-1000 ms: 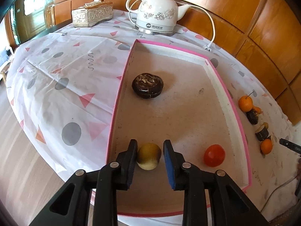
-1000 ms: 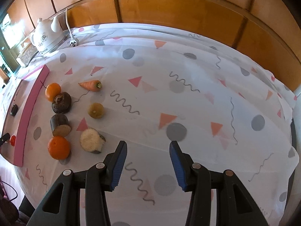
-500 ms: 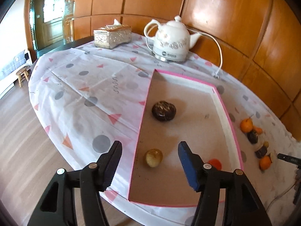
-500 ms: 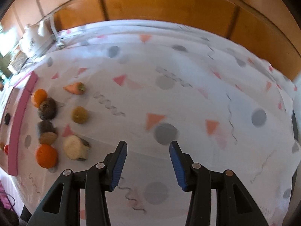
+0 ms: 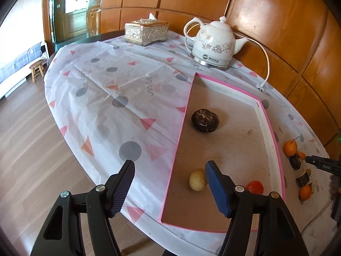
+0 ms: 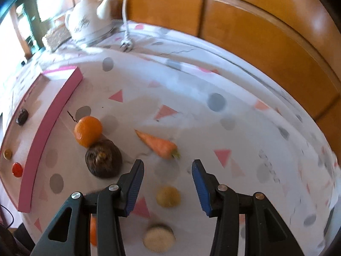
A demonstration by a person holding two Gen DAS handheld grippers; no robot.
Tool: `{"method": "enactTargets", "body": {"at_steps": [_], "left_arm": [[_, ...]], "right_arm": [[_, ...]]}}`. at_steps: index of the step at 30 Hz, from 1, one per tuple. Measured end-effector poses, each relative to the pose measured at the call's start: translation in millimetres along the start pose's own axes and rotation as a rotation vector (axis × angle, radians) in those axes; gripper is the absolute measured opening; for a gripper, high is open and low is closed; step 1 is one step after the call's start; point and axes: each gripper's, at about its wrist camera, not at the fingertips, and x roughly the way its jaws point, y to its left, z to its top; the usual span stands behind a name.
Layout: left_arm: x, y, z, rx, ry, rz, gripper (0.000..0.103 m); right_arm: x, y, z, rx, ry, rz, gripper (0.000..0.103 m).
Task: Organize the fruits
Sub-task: 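Reach the right gripper to the carrot and grasp it, then carry the carrot into the tray and release it with the right gripper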
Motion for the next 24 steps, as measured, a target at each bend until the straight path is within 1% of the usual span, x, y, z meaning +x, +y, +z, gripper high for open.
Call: {"method": "enactTargets", "body": {"at_steps": [4,8,9,10,12,14,17,18,24], "left_arm": [[2,1,-2,-0.01,0.017,-0.002,0.07],[5,1,-3,-0.01,0.026,-0.001,0.071],[5,0,-3,-0.011,0.028,0.0,0.071],[6,1,-3,-0.014,0.031,0.002,0.071],[7,1,-3,-0.021,0.036,0.004,0.071],[7,3,-2,-0.03,0.034,0.013,0.071],[6,7,0,-0.051,0.031,0.028,0.071],[6,9,0,-0.058,0.032,0.032,0.071],[5,13,1,-0.076,0.032,0.055,0.071]], "right_arm": [[22,10,15,-0.063,0.046,-0.04,0.047],[40,14,20,-0.104,0.083,-0.044,0.047],[40,14,20,-0.104,0.08,-0.037,0.044],[40,13,20,-0.099,0.081,-0.011,0.037],[40,13,20,-0.101,0.082,-0.005,0.035],[40,13,18,-0.1,0.085,0.008,0.03],[36,13,13,-0.093,0.081,0.015,0.029],[35,12,12,-0.086,0.08,0.017,0.026],[23,-1,0,-0.01,0.056,0.014,0.025]]}}
